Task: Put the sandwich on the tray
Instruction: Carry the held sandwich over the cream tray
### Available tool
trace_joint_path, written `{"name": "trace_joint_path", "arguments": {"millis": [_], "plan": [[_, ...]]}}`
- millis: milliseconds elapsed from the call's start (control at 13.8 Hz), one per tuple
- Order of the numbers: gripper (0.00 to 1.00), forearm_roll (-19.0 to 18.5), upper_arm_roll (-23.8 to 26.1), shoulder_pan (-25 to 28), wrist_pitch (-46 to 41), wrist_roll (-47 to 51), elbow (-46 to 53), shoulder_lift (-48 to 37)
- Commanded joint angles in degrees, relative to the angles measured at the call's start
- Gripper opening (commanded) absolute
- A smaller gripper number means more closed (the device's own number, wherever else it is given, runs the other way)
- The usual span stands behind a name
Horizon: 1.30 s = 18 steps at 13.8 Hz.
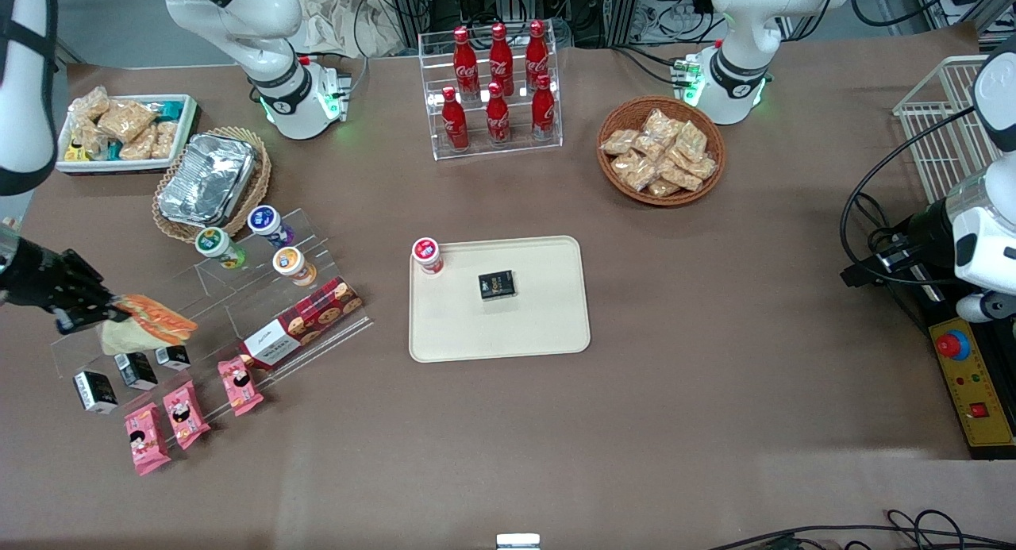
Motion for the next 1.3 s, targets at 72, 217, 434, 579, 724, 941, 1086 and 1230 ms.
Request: {"name": "trace_joint_path", "arguments": {"millis": [72, 217, 434, 579, 724, 941, 1086, 1230], "plan": [[0.19, 7.3, -0.3, 5.2, -3.1, 0.2, 1.7, 0.0], [0.19, 7.3, -0.3, 10.2, -3.0, 3.3, 1.6, 0.5], [0.19, 7.0, -0.4, 17.8, -0.4, 8.8, 1.6, 2.4], [0.19, 6.1, -0.4, 23.2, 3.4, 11.8, 1.6, 4.3], [0.19, 4.4, -0.4, 27.9, 7.2, 19.7, 1.6, 6.8], [0.19, 1.9, -0.4, 33.6, 12.1, 28.7, 1.6, 11.1], [0.19, 1.8, -0.4, 36.5, 17.0, 32.6, 1.6, 14.3], [0.19, 1.8, -0.4, 38.8, 20.5, 35.2, 1.6, 17.4]]}}
